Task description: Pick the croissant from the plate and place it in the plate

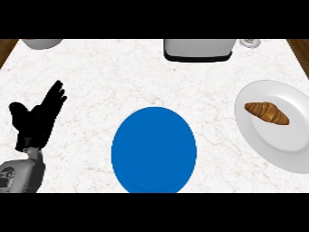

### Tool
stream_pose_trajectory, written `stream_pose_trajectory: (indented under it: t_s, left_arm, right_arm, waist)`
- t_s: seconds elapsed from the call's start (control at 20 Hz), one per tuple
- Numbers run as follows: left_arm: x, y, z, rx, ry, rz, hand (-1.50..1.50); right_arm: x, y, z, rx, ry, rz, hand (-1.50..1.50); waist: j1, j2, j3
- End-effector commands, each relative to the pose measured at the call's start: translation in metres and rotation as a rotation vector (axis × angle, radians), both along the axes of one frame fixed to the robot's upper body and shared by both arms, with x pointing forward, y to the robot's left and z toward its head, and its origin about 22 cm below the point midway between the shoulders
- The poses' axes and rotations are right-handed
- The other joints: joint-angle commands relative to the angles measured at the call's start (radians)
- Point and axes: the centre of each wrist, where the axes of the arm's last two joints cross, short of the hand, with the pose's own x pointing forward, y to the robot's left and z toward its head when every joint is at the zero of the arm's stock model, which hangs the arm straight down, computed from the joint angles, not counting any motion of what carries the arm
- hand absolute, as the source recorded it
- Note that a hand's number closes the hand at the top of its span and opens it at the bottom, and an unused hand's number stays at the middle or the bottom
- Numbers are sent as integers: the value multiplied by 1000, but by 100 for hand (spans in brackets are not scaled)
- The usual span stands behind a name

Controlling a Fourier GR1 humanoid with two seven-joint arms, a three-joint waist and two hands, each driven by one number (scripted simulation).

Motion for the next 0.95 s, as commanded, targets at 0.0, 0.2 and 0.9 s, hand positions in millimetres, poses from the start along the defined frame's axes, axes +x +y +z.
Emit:
stream_pose_trajectory:
  t_s: [0.0, 0.2, 0.9]
  left_arm:
    - [2, -2, 12, -9, 5, -5, 0]
    - [-11, 0, -4, 8, 3, -2, 0]
    - [-2, -6, 0, -4, 2, -9, 0]
  right_arm:
    - [-2, -16, 25, 3, -24, -1, -150]
    - [-10, -39, -16, -9, -16, -23, -150]
    - [-23, -83, -15, -93, 63, -77, -150]
  waist:
    - [2, 0, 0]
    - [6, 1, 0]
    - [7, 2, 0]
